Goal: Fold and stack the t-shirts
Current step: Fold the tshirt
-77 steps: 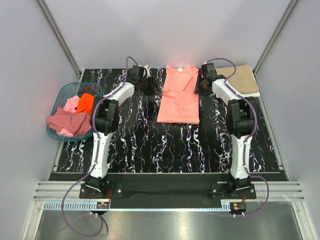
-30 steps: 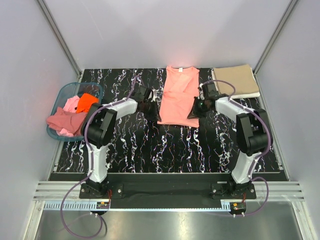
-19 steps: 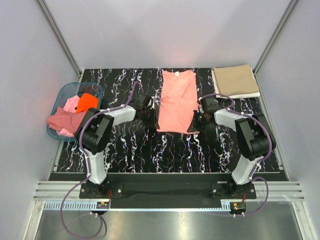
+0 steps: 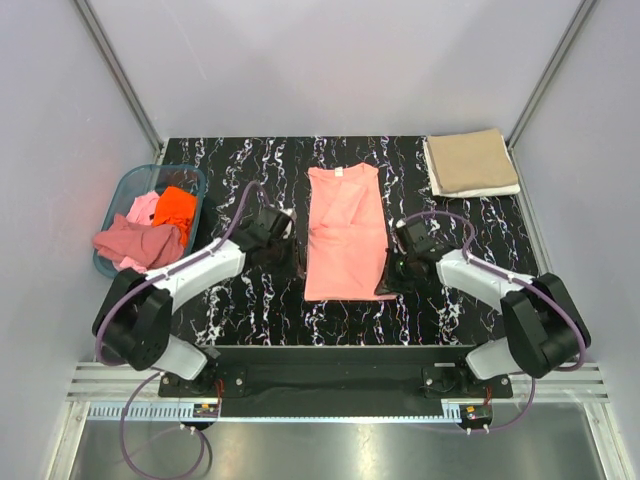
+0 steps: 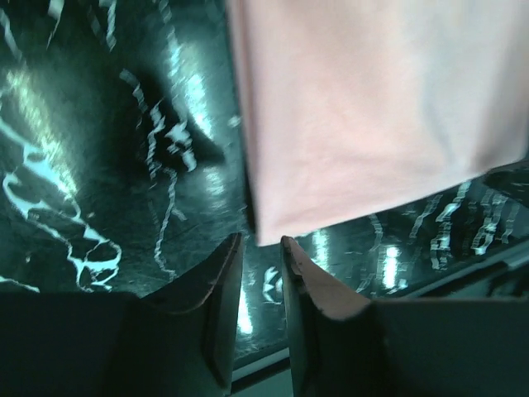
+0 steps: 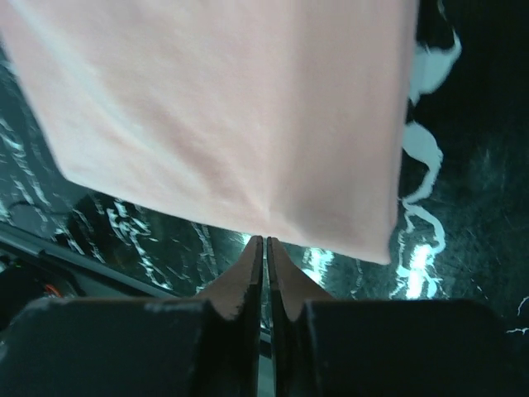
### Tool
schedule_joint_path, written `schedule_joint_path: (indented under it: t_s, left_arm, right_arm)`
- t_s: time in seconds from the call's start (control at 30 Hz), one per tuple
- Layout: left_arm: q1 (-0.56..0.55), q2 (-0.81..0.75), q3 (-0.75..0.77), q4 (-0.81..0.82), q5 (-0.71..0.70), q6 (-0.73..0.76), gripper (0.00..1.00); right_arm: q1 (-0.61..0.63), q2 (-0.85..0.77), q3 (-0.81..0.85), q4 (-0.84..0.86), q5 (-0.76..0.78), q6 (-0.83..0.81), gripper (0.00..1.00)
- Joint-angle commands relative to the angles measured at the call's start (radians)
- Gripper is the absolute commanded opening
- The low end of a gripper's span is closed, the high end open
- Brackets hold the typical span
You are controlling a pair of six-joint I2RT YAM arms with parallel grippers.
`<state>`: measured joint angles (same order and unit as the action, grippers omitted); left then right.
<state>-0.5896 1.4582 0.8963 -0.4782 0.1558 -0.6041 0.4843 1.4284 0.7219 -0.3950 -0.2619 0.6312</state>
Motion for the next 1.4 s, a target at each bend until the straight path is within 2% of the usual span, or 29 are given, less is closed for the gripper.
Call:
schedule_joint_path:
  t_s: [0.0,0.13,0.33,0.47,0.6,0.73,0.87,1.1,1.2,1.37]
  left_arm:
    - [-0.001,0.053,0.142,0.036,0.023,0.021,0.29]
    - [-0.001,0.194,0.269,0.058,0.099,0.032,0.28]
    - [0.02,0.401,0.433,0.078,0.082,0.063,0.27]
    - [0.076,0.525,0.518,0.078,0.064,0.073,0.25]
    - [0.126,0.591,0.562,0.05,-0.018,0.081,0.25]
    - [0.158,0.649,0.601,0.016,-0.029,0.092,0.25]
    - [0.165,0.669,0.621,0.0,0.004,0.096,0.27]
    - [0.166,0.59,0.685,-0.04,0.094,0.11,0.31]
    - [0.166,0.585,0.697,-0.039,0.137,0.107,0.31]
    - [0.168,0.611,0.719,-0.04,0.126,0.11,0.31]
  right_arm:
    - [-0.001,-0.005,0.129,-0.022,0.038,-0.014,0.1]
    - [-0.003,0.123,0.285,-0.027,0.07,-0.074,0.09]
    - [-0.033,0.349,0.491,-0.024,0.113,-0.191,0.09]
    - [-0.075,0.461,0.574,-0.024,0.13,-0.246,0.08]
    - [-0.107,0.538,0.634,-0.016,0.168,-0.297,0.08]
    - [-0.133,0.608,0.666,0.001,0.184,-0.314,0.07]
    - [-0.167,0.619,0.674,0.007,0.178,-0.314,0.06]
    - [-0.176,0.505,0.703,0.001,0.096,-0.304,0.08]
    - [-0.174,0.507,0.718,0.001,0.087,-0.297,0.08]
    - [-0.179,0.537,0.737,0.002,0.092,-0.303,0.08]
